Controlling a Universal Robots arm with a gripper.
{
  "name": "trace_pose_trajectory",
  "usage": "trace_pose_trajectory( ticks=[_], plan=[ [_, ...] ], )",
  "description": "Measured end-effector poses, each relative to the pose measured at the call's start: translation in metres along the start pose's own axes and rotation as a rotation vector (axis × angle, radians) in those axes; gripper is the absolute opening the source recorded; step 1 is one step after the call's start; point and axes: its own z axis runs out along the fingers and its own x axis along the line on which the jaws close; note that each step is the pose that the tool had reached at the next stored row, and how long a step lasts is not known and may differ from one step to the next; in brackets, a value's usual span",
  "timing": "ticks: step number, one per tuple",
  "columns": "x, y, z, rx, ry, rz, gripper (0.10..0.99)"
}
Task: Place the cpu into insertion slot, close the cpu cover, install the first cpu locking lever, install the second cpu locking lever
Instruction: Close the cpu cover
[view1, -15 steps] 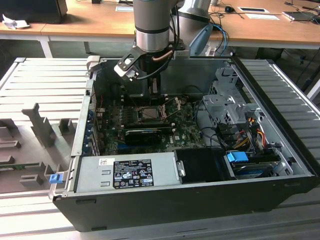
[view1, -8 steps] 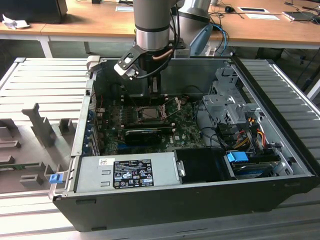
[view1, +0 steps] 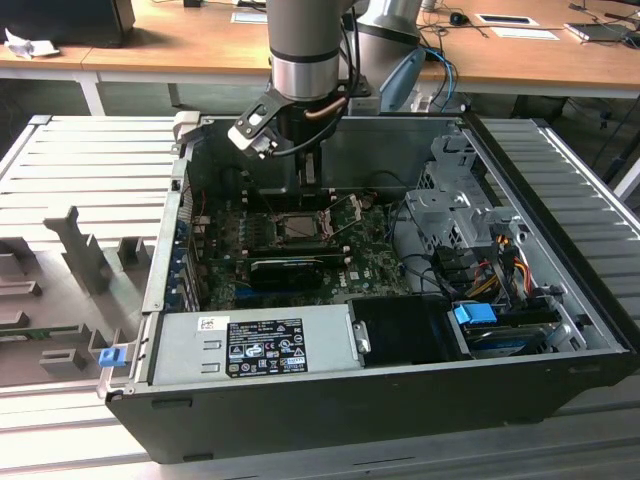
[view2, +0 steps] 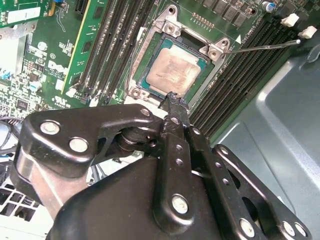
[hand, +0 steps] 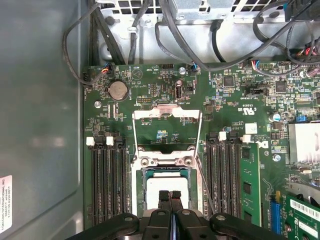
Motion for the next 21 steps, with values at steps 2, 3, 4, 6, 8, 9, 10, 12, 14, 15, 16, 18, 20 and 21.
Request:
trace_pose_trajectory(
  ticks=[2,3,4,6,8,9,10,12,14,15,16,18,20,21],
  plan=[
    [0.0,0.0,-0.0006,0.0,-0.0001,0.0,0.106],
    [0.0,0.0001,-0.001,0.0,-0.0001,0.0,0.106],
    [0.0,0.0001,-0.0012,0.0,-0.0001,0.0,0.106],
    [0.0,0.0001,-0.0017,0.0,-0.0001,0.0,0.106],
    [0.0,0.0002,-0.0022,0.0,-0.0002,0.0,0.106],
    [0.0,0.0002,-0.0025,0.0,-0.0001,0.0,0.106],
    [0.0,0.0002,-0.0027,0.0,0.0,0.0,0.106],
    [0.0,0.0002,-0.0031,0.0,0.0,0.0,0.106],
    [0.0,0.0003,-0.0035,0.0,-0.0001,0.0,0.106],
    [0.0,0.0003,-0.0037,0.0,-0.0001,0.0,0.106],
    [0.0,0.0003,-0.004,0.0,-0.0001,0.0,0.106],
    [0.0,0.0003,-0.0043,0.0,-0.0001,0.0,0.106],
    [0.0,0.0003,-0.0045,0.0,-0.0001,0.0,0.106],
    [0.0,0.0004,-0.0047,0.0,-0.0001,0.0,0.106]
  ],
)
